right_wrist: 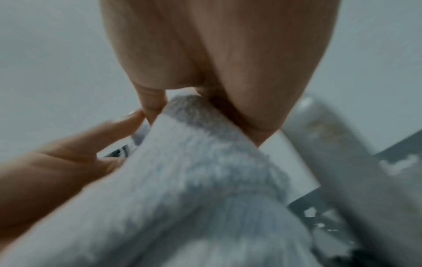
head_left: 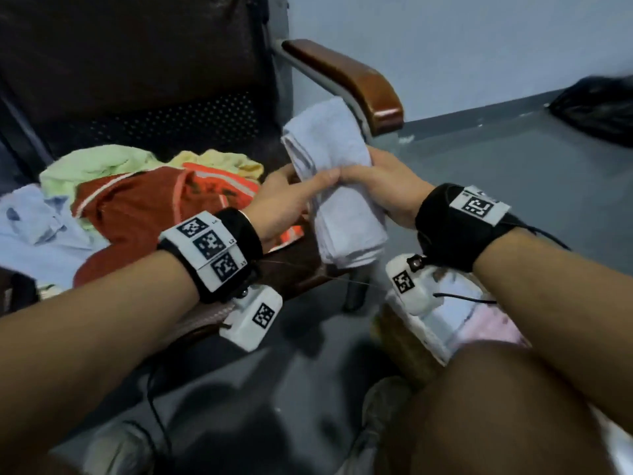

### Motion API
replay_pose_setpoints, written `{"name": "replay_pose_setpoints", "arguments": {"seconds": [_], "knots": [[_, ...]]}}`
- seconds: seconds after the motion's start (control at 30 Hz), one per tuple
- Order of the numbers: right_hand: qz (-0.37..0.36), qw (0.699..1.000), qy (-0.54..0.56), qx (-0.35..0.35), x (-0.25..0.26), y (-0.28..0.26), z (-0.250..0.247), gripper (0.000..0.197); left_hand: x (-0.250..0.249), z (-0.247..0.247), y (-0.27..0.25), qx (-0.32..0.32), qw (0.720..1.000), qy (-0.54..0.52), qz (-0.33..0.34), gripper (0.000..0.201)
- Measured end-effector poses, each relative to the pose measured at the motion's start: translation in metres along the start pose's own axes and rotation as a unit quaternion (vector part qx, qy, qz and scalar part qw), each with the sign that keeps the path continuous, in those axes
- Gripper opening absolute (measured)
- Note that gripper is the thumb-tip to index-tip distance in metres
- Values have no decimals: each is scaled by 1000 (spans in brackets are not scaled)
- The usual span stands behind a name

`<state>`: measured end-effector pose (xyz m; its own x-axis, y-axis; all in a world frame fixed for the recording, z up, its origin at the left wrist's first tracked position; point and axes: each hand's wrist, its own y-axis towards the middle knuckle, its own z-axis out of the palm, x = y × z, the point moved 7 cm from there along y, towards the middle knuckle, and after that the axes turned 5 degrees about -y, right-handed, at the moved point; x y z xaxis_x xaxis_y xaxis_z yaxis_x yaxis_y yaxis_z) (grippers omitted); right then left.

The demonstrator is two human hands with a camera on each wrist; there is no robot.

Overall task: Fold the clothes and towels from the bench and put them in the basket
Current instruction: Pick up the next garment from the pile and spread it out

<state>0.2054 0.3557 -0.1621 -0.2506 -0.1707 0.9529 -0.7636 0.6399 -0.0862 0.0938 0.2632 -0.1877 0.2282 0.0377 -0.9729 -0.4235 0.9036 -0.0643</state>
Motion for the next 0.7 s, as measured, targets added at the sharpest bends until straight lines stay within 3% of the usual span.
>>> {"name": "replay_pose_setpoints", "arguments": {"seconds": [0.1,0.17,0.33,0.47,0.6,0.7], "knots": [[71,991,81,-74,-48,-42,-72,32,29,75,19,23,999,25,-42,33],[128,969,153,-144,-93,-79,-114,37,54,131,23,67,990,79,-91,28],[262,895,212,-293,-210,-165,-173,41,150,250,20,189,932,195,-240,17],[373,840,229,-321,-289,-214,-179,47,227,307,15,255,868,298,-305,26],[455,791,256,-320,-348,-236,-174,54,279,331,15,305,807,410,-297,36],[506,753,265,-326,-378,-247,-179,58,310,344,8,311,787,405,-347,41]]}}
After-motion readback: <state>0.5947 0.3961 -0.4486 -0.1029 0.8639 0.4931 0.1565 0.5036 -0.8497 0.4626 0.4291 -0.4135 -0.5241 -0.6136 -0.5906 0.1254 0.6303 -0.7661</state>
